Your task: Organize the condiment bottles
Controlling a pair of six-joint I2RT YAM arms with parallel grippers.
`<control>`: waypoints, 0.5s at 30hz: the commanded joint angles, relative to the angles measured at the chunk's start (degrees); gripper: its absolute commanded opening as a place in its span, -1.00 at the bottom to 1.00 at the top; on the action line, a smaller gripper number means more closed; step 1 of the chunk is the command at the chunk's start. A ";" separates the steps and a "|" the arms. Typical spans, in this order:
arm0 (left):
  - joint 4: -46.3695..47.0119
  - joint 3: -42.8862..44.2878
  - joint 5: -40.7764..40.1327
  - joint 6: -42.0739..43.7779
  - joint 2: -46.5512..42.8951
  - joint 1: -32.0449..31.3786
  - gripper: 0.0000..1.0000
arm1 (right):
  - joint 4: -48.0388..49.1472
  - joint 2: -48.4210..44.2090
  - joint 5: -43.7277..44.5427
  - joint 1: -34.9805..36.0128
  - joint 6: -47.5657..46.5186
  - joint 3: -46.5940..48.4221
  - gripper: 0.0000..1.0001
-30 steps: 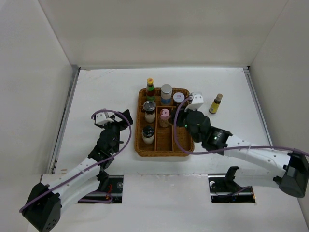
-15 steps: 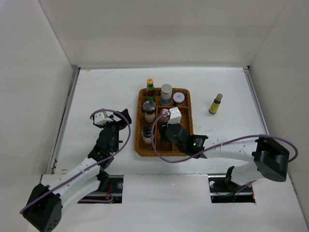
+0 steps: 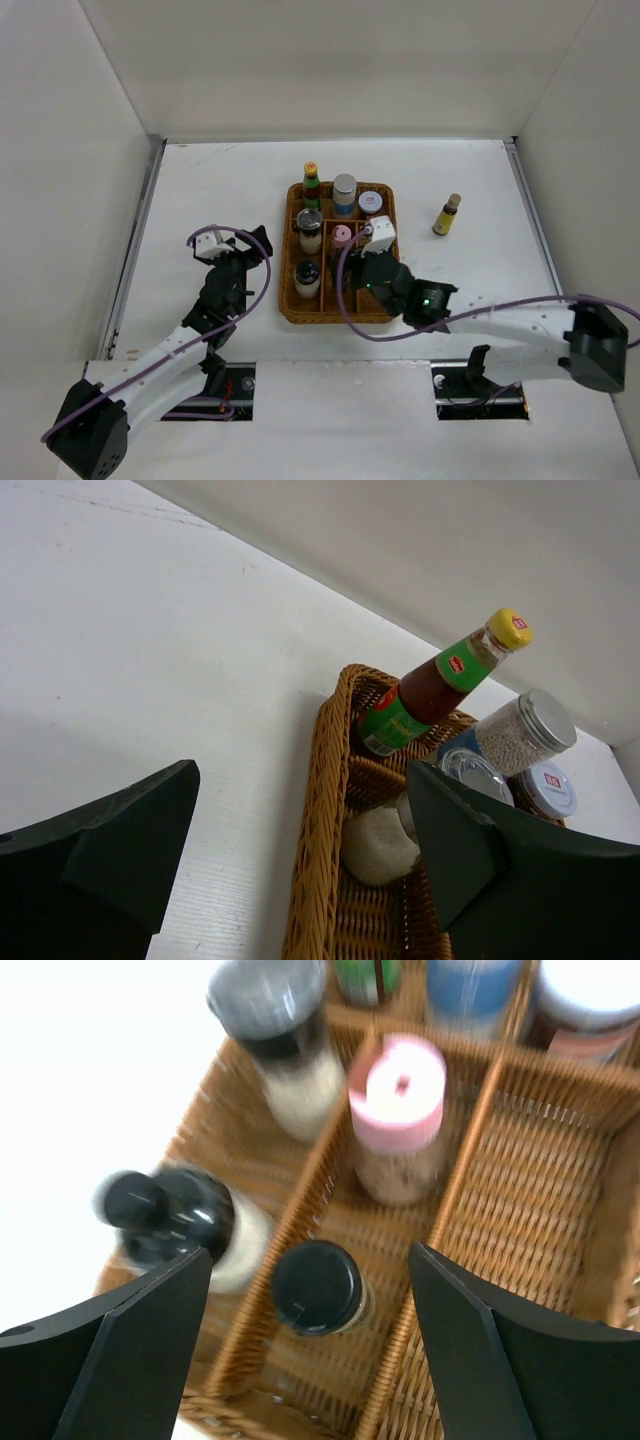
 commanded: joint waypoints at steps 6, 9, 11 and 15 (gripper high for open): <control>2.93 -0.30 0.54 -0.57 -0.86 -0.51 0.68 | 1.43 -15.62 3.12 -22.65 -1.61 -0.93 0.24; 2.93 -0.30 0.63 -0.65 -0.86 -0.86 0.68 | -0.14 -12.03 6.64 -35.14 -2.83 1.34 0.13; 2.93 -0.47 0.89 -0.66 -1.38 -1.21 0.68 | -2.34 -7.38 7.60 -40.87 -5.02 4.94 0.32; 2.84 -0.47 0.89 -0.66 -1.65 -1.30 0.68 | -3.05 1.41 4.37 -47.56 -7.49 10.39 0.61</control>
